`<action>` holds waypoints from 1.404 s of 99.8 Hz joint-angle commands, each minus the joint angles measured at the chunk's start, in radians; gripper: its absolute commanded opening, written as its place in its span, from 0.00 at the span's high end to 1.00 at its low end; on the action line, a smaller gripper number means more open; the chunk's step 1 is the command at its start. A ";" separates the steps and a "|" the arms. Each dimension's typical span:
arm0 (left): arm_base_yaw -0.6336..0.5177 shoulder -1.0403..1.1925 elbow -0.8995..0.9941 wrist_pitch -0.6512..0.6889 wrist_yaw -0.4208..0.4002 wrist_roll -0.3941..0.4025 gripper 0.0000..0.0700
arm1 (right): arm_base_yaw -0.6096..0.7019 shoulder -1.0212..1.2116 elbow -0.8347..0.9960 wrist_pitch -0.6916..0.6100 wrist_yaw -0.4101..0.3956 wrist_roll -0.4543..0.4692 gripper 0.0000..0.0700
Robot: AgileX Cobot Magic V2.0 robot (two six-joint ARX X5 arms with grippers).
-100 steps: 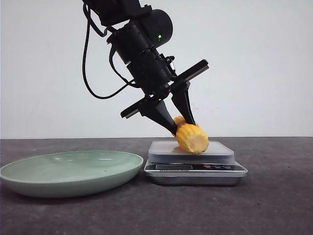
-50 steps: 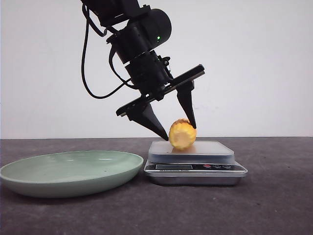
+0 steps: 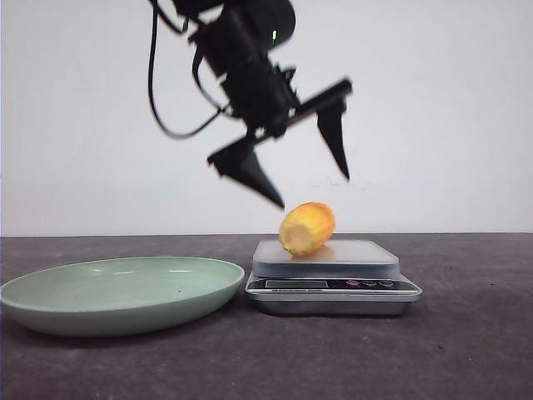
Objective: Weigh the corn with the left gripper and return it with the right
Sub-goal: 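Open the left gripper and raise it away from the scale, then grasp the corn cob on the scale with the right gripper and lift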
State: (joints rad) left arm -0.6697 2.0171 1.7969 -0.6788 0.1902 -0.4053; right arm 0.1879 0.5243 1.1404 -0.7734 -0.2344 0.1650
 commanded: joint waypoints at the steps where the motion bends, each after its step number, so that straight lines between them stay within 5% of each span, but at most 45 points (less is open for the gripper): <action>1: -0.005 0.024 0.098 -0.036 -0.023 0.070 0.20 | 0.000 0.003 0.011 0.011 0.003 0.011 0.14; 21: -0.005 0.021 0.394 -0.259 -0.064 0.176 0.24 | 0.000 0.004 0.011 0.010 -0.001 0.024 0.14; 39: -0.006 -0.016 0.675 -0.467 -0.069 0.273 0.74 | 0.000 0.021 0.011 0.017 -0.057 0.056 0.14; 54: -0.007 -0.077 0.855 -0.583 -0.071 0.289 0.91 | 0.000 0.050 0.011 0.018 -0.079 0.068 0.14; 77: -0.023 -0.177 1.018 -0.733 -0.205 0.316 0.92 | 0.000 0.091 0.011 0.033 -0.084 0.065 0.14; 106: -0.080 -0.339 1.028 -0.797 -0.229 0.314 0.99 | 0.002 0.164 0.011 0.090 -0.143 0.075 0.14; 140: -0.097 -0.734 0.755 -0.800 -0.269 0.294 0.99 | 0.106 0.277 0.011 0.288 -0.192 0.196 0.14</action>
State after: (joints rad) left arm -0.7578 1.3437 2.6072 -1.4254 -0.0586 -0.1059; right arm 0.2672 0.7773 1.1408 -0.5282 -0.4259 0.3199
